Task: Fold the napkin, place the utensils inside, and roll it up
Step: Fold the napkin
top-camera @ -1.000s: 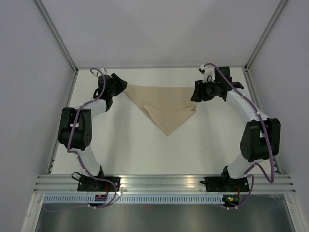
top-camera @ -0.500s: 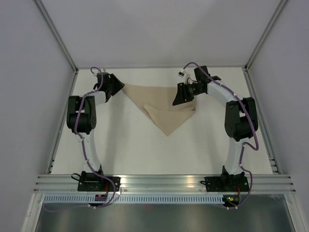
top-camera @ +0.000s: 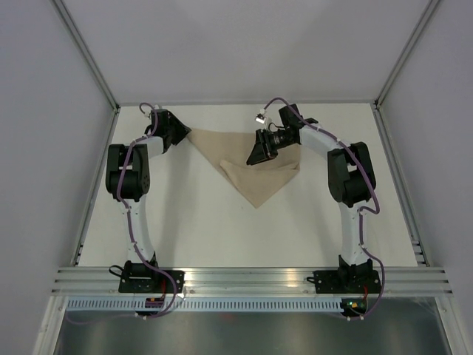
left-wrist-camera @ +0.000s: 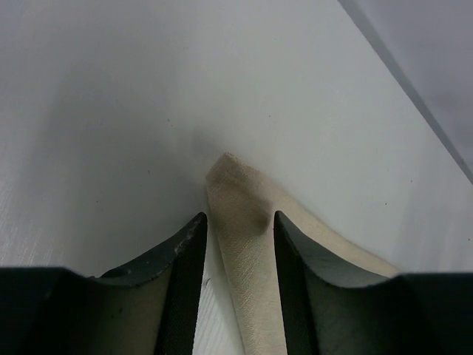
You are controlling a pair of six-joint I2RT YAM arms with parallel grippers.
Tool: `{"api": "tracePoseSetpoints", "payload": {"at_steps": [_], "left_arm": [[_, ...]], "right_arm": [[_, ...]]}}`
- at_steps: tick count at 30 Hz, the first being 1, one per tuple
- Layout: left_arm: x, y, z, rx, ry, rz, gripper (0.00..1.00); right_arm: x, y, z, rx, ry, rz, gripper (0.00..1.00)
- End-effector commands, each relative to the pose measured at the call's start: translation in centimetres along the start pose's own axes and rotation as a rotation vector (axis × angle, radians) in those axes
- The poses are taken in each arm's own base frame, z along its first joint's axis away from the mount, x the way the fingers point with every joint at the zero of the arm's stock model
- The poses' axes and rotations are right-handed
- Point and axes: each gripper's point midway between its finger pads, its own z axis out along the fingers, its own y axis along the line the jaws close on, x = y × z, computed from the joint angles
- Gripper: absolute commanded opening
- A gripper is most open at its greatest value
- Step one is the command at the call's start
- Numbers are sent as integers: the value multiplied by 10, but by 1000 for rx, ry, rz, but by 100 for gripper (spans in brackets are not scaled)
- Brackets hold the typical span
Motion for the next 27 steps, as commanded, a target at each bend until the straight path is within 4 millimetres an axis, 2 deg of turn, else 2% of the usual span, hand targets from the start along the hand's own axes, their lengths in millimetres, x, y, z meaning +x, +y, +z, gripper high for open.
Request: {"api": "tracePoseSetpoints", "payload": {"at_steps": [1,5,10,20,27], "left_arm": [[-1,2,8,-22,2,-59,46],[2,-1,11,-4,17,-70,38],[1,-4,10,16,14,-62,28],[-1,-15,8,68,12,-45,14],[-6,-29,-1,137,-5,-28,7]], "right_arm": [[-8,30,24,-115,17,-56,45],[-6,36,46,-146,33,-42,45],[-10,34,71,-154,32,-35,45],[-3,0,111,-103,55,34,43],[-1,-12,123,-23,53,36,44]]}}
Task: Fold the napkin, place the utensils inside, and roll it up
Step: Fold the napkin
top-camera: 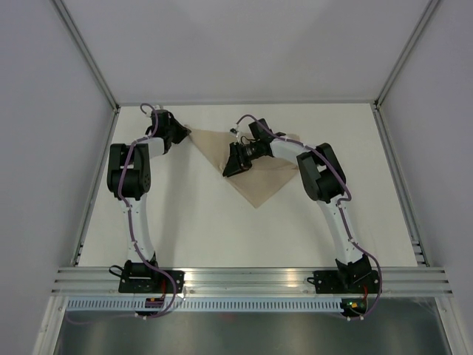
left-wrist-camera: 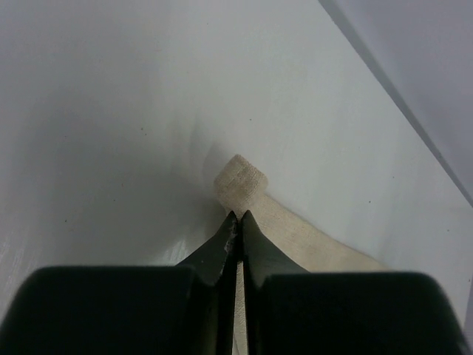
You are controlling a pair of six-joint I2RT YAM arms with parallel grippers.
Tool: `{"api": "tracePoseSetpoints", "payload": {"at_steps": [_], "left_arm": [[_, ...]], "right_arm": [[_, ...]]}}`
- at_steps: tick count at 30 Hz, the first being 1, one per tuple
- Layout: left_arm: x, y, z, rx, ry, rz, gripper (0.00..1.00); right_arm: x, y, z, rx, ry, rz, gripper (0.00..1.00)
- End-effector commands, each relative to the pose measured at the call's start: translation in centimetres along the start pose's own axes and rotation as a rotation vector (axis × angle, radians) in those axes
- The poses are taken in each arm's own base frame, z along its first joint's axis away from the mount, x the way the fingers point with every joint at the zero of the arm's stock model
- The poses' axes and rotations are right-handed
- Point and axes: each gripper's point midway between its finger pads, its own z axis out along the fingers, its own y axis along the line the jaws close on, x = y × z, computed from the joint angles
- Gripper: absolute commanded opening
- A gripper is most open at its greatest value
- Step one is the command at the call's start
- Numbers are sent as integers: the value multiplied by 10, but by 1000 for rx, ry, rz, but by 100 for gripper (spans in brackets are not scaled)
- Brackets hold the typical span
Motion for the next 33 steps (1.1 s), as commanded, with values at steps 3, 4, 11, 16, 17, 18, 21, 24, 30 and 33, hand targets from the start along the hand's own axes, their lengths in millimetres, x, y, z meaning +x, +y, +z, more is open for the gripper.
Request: {"api": "tracePoseSetpoints", "payload": {"at_steps": [3,4,11,16,17,18,21,24,30,33], "left_arm": [[-14,-34,-16,133,-35,15,7],[-15,-38,-17,148,-35,19,7],[-16,-52,-23,212,-30,42,6],[-13,-58,-27,252,-32,51,5],[-13,-60,-29,266,-29,55,5],[-13,-61,-30,273,-31,57,4],[-13,-70,-40,323,-41,72,4],[-11,-72,-54,345,-61,80,3],[-18,-81,-82,360,-108,81,2],[-14,-74,-92,341,-120,83,2]], "right_arm": [[-19,4,9,36,-36,-11,44],[-20,5,10,30,-38,-6,44],[-27,20,8,-19,-53,-33,44],[-35,24,8,-32,-73,-37,44],[-36,22,9,-31,-75,-33,44],[-37,23,9,-31,-78,-35,44],[-39,22,9,-30,-80,-35,44],[-42,27,6,-26,-80,-55,44],[-43,52,-17,19,-72,-153,45],[-39,66,-31,41,-59,-218,46]]}}
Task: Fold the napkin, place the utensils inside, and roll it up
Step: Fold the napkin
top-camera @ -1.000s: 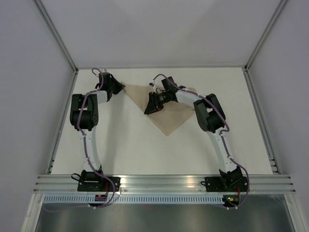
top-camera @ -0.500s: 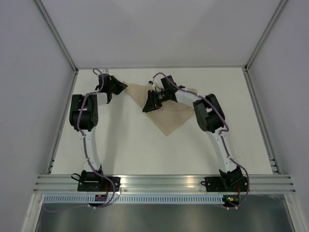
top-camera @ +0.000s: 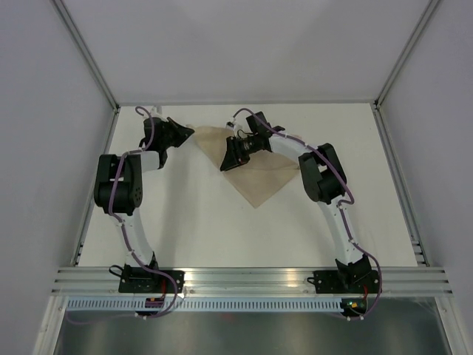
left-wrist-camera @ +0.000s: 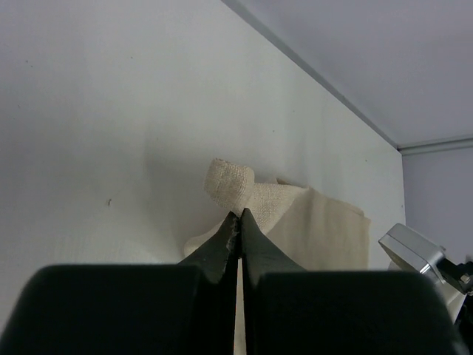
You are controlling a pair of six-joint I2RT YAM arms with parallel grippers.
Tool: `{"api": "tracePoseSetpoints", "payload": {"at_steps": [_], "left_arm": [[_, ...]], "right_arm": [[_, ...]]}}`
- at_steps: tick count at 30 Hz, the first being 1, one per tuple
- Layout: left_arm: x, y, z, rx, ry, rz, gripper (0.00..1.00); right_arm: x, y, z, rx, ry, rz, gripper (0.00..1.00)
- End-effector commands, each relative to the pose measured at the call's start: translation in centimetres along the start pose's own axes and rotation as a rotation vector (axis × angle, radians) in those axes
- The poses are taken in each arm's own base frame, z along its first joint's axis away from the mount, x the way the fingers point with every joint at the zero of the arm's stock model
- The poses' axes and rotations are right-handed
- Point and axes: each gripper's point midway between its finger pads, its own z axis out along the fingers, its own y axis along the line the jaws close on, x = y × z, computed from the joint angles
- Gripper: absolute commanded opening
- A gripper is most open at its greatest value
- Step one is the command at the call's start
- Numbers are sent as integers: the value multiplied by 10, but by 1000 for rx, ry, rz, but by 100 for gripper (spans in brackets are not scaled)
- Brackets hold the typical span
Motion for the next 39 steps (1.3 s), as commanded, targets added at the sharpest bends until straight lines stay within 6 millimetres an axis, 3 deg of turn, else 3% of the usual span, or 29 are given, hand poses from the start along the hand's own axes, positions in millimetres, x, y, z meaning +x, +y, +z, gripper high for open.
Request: {"api": "tracePoseSetpoints", "payload": {"at_steps": [1,6,12,18,22,29,33,36,39], "left_arm": [[-26,-35,-23,75,-99,47,2],[-21,-39,-37,83,-98,70,2],[-5,-71,-38,216,-55,166,2],[41,-128,-39,401,48,316,2],[91,-157,-45,488,143,421,2],[157,-161,-57,549,287,563,2],[183,-155,-67,540,318,625,2],[188,-150,-74,534,313,656,2],[180,-152,-81,531,259,663,2]], "right_arm": [[-20,46,-35,25,-24,-165,46],[-11,61,-60,78,-12,-239,47],[0,59,-88,179,-21,-309,47],[6,54,-121,286,-45,-340,46],[9,44,-157,365,-78,-330,46],[17,48,-217,505,-147,-377,46],[28,46,-233,556,-156,-379,47],[35,46,-236,573,-150,-381,47],[40,47,-239,586,-150,-384,47]]}}
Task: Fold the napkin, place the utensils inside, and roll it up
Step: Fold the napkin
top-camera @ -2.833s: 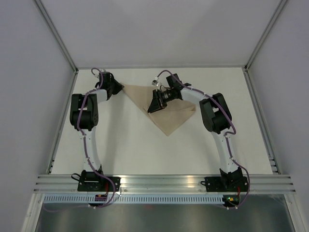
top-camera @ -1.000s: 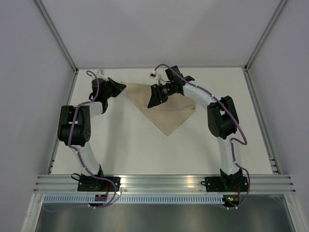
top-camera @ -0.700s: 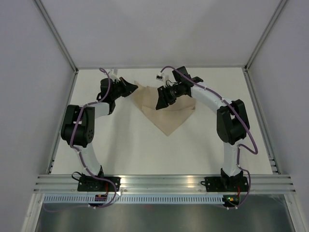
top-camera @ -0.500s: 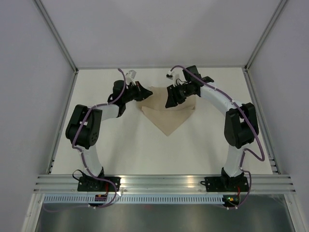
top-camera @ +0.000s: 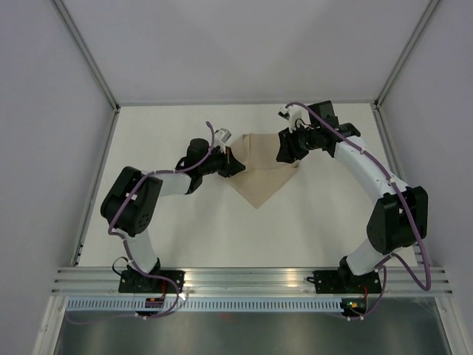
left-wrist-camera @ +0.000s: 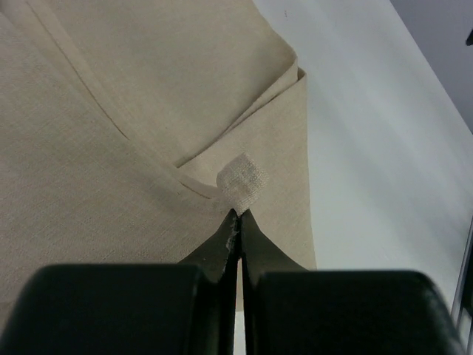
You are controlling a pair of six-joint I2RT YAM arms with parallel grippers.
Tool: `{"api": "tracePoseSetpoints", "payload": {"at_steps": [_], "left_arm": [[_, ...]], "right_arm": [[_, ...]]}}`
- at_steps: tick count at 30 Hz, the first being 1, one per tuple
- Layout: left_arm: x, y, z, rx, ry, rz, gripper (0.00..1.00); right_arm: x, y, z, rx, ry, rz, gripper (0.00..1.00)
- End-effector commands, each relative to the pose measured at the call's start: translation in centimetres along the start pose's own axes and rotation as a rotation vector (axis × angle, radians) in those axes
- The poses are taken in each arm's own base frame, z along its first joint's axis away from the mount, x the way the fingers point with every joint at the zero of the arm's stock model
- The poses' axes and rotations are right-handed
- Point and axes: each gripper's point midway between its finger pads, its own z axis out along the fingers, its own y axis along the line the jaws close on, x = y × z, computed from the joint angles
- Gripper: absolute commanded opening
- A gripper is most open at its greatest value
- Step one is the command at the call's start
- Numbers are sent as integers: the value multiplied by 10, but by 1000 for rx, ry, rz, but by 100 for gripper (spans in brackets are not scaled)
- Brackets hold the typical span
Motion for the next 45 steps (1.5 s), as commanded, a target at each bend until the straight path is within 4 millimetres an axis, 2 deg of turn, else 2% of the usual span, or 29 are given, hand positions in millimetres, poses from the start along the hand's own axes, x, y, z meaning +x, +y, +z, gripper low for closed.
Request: {"api": "tracePoseSetpoints", "payload": {"at_steps": [1,4,5,13,17,21,24,28,32,37,45], "left_arm": [[-37,-11,-14,0,-119,138,2],[-50,-19,-15,28,-127,151,2],[-60,-24,-15,37,-140,165,2],[-97,-26,-12,28,-161,205,2],[-107,-29,-14,35,-167,214,2],[-107,-29,-17,33,-163,222,2],[-105,-21,-20,8,-174,218,2],[-118,-7,-32,-9,-216,177,2],[-126,-13,-41,21,-226,194,2],[-115,-26,-42,98,-200,191,2],[-118,-41,-51,145,-190,225,2]], "right_arm": [[9,-2,-7,42,15,-16,47],[12,-2,-9,49,22,-14,47],[14,-3,-10,54,24,-13,47],[17,0,-14,61,23,-20,47],[20,-1,-16,68,25,-25,47],[21,-1,-18,79,26,-29,47],[23,-1,-17,78,33,-26,47],[26,-1,-18,77,41,-24,47],[27,-2,-19,87,39,-34,47],[31,-3,-15,81,50,-20,47],[31,-2,-18,87,53,-24,47]]}}
